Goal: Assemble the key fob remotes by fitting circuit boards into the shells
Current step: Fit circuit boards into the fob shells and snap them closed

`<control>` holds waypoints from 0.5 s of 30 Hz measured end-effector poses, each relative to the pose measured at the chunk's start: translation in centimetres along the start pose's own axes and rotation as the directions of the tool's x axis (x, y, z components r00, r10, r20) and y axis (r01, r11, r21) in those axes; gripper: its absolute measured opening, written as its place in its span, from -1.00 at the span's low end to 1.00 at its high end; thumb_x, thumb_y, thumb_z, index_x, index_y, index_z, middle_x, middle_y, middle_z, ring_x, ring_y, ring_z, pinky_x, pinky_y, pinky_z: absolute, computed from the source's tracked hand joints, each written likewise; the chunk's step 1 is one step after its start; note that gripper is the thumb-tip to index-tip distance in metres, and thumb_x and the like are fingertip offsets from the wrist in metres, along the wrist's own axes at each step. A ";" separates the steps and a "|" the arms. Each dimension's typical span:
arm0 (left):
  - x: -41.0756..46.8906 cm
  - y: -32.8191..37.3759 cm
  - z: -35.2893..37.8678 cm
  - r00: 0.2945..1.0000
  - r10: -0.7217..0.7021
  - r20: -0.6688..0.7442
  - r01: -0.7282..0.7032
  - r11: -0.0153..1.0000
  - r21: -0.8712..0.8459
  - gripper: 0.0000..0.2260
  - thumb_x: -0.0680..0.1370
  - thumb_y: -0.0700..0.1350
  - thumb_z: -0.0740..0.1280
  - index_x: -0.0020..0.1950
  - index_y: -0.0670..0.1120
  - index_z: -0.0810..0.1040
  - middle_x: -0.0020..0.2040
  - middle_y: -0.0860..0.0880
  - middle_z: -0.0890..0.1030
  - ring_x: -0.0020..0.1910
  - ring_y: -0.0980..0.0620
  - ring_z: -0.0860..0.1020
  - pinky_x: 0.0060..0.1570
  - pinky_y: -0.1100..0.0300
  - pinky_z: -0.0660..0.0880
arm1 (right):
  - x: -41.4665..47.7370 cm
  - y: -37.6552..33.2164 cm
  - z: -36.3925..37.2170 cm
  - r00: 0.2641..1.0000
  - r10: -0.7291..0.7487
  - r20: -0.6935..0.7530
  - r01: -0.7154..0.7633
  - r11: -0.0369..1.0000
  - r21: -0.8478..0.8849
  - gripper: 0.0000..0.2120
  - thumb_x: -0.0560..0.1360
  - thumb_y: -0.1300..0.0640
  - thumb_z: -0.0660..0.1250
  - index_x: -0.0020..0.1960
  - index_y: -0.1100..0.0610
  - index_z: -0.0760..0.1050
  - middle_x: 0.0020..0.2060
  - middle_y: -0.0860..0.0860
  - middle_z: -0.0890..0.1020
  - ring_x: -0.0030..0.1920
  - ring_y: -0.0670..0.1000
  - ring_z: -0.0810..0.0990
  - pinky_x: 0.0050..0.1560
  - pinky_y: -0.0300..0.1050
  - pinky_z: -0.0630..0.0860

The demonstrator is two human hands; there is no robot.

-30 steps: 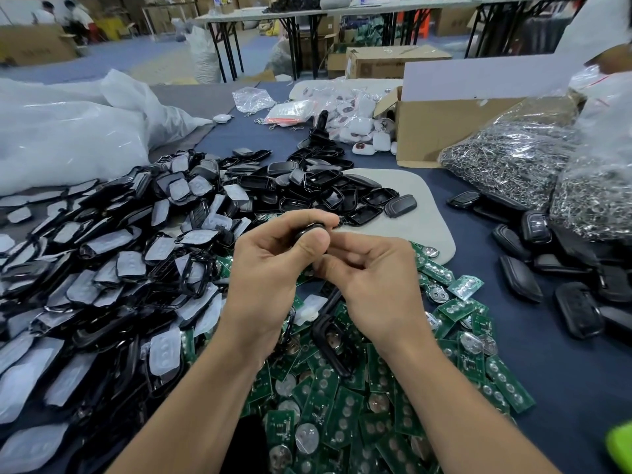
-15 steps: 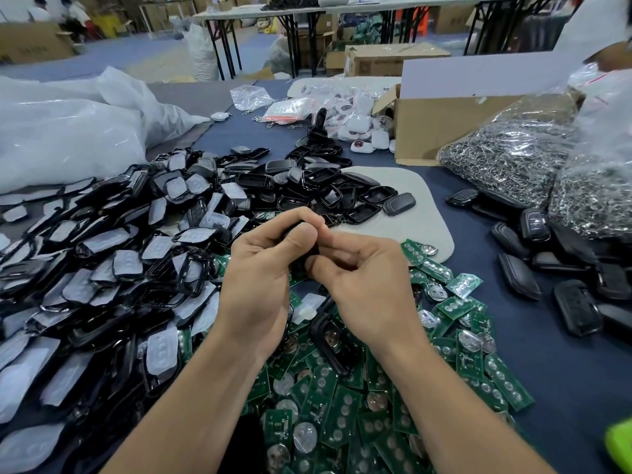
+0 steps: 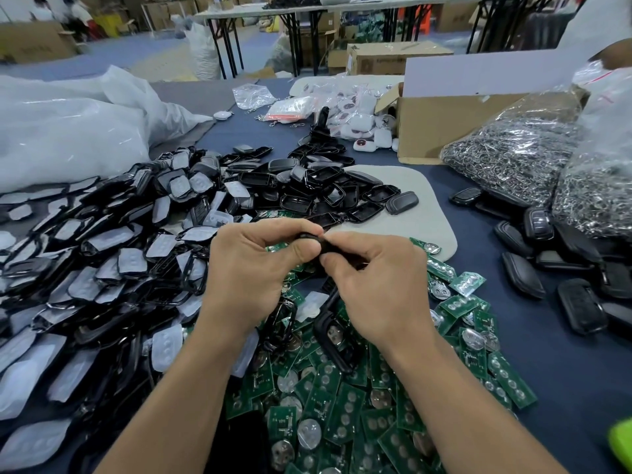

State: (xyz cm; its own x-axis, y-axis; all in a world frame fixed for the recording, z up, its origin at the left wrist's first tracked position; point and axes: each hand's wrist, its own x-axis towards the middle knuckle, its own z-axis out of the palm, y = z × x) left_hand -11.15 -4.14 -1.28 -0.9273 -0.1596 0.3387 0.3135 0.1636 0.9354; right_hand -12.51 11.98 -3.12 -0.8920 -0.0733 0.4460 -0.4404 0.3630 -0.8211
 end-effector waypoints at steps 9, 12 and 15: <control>-0.1 -0.6 0.7 0.997 -0.078 -0.013 0.077 0.996 -0.033 -0.77 0.51 -0.36 0.49 -0.10 -0.03 0.79 -0.14 -0.10 0.77 -0.06 -0.15 0.74 0.04 0.10 0.67 | 0.2 0.4 -0.4 0.997 0.052 0.054 -0.053 0.998 0.019 -0.79 0.46 0.17 0.55 0.04 -0.08 0.76 -0.14 -0.41 0.68 -0.14 -0.31 0.69 -0.08 -0.42 0.57; 0.0 -0.6 0.6 0.994 -0.108 0.024 0.110 0.989 -0.099 -0.81 0.52 -0.38 0.46 -0.06 -0.12 0.79 -0.11 -0.19 0.76 -0.03 -0.20 0.73 0.07 0.07 0.66 | 0.7 0.5 -0.8 0.989 0.104 0.107 -0.111 0.992 0.058 -0.78 0.41 0.18 0.58 -0.03 -0.11 0.76 -0.21 -0.29 0.73 -0.15 -0.33 0.68 -0.08 -0.49 0.53; 0.0 -0.5 0.8 0.992 -0.121 0.047 0.127 0.979 -0.159 -0.83 0.52 -0.34 0.48 -0.04 -0.10 0.79 -0.07 -0.21 0.76 -0.02 -0.15 0.71 0.09 0.08 0.65 | 0.7 0.3 -0.9 0.983 0.134 0.126 -0.148 0.983 0.112 -0.74 0.41 0.25 0.58 -0.03 -0.09 0.75 -0.24 -0.26 0.74 -0.17 -0.28 0.71 -0.07 -0.38 0.60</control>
State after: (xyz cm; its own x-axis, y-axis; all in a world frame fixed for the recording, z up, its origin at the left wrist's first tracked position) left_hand -11.47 -3.47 -1.84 -0.9669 -0.1322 0.2181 0.2219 -0.0150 0.9749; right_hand -13.22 12.88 -2.72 -0.9486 -0.1403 0.2836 -0.3119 0.2639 -0.9127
